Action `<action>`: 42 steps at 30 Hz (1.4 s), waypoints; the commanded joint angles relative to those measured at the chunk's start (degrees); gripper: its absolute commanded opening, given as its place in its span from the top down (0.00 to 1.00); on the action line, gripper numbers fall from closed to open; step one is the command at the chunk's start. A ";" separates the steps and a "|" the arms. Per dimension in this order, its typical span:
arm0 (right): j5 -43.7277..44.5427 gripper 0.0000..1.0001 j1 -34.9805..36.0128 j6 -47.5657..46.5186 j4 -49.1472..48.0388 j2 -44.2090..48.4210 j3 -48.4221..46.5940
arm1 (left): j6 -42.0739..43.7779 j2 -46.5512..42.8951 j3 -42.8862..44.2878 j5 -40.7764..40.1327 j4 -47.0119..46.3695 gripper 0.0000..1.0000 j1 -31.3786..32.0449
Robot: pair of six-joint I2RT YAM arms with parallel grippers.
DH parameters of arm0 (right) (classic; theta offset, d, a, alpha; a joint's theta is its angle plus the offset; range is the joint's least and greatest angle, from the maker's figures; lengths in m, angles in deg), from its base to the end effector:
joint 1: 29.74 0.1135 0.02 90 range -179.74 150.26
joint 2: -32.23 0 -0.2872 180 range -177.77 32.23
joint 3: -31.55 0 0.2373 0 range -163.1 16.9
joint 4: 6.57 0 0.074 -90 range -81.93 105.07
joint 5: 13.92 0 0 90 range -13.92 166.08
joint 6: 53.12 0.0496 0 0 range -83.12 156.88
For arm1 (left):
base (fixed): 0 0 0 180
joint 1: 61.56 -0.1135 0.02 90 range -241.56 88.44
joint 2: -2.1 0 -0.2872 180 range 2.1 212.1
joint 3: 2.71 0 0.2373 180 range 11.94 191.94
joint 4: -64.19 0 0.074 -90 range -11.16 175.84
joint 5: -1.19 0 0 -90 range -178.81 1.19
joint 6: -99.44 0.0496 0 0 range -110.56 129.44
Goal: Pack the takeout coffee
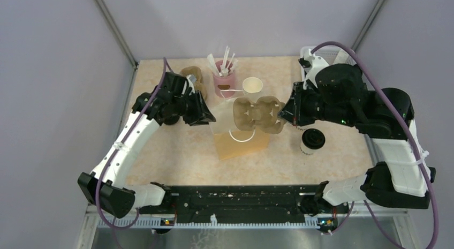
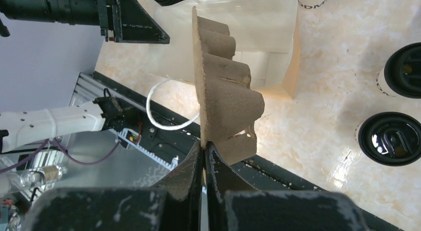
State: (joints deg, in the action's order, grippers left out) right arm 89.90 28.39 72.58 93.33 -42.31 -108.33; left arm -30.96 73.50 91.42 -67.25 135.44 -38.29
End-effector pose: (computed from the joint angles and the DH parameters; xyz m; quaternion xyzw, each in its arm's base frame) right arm 0.0856 0.1152 0.5367 -0.1160 0.8729 0.2645 0.3932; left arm 0.2012 -0.1064 0.3874 -0.0713 0.9183 -0.3321 0.2033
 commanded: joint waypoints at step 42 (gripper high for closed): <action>-19.44 1.00 -15.13 1.51 -0.31 -8.01 1.88 | 0.79 0.60 5.30 -10.77 -2.80 0.82 5.02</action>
State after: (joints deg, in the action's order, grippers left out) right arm 71.02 13.55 72.71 94.18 -52.50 -107.21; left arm -29.80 75.44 96.78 -78.75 135.59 -33.63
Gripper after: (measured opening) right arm 0.008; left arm 0.205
